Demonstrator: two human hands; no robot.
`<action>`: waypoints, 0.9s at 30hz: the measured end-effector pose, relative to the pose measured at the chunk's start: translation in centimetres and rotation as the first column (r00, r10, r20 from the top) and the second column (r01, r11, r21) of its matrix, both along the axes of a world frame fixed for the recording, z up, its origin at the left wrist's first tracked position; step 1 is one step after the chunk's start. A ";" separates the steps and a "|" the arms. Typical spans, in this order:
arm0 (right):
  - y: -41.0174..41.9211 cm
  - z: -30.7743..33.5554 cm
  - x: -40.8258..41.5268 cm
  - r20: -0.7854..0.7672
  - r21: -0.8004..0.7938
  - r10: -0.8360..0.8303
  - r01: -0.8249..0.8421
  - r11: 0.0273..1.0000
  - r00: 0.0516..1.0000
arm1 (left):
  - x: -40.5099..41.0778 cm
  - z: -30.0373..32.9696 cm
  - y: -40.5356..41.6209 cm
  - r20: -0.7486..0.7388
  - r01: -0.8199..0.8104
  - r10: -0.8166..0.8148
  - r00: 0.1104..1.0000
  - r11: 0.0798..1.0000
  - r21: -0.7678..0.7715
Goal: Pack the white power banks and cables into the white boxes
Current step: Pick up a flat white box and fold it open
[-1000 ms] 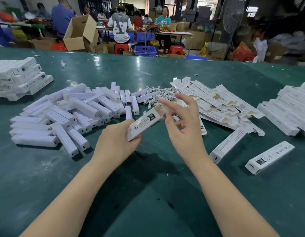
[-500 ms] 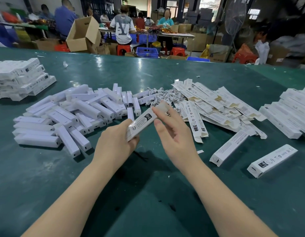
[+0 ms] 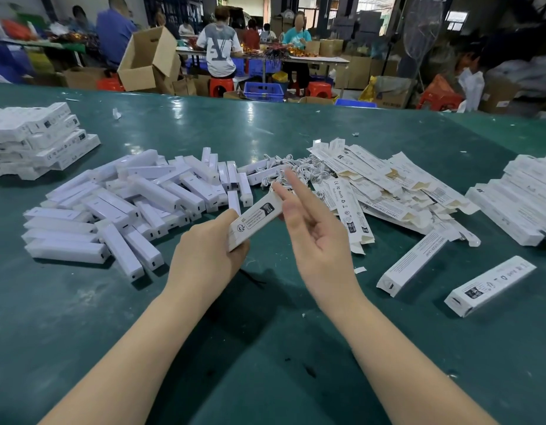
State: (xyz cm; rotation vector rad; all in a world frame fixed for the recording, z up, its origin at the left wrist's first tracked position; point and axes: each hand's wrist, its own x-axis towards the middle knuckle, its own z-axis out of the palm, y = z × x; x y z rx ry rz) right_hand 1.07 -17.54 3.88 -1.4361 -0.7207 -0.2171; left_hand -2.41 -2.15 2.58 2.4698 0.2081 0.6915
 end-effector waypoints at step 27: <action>1.6 -0.5 -1.0 -0.202 0.041 0.065 -0.058 0.997 0.977 | 0.5 -0.4 -0.3 0.075 -0.073 0.062 0.995 0.986 0.151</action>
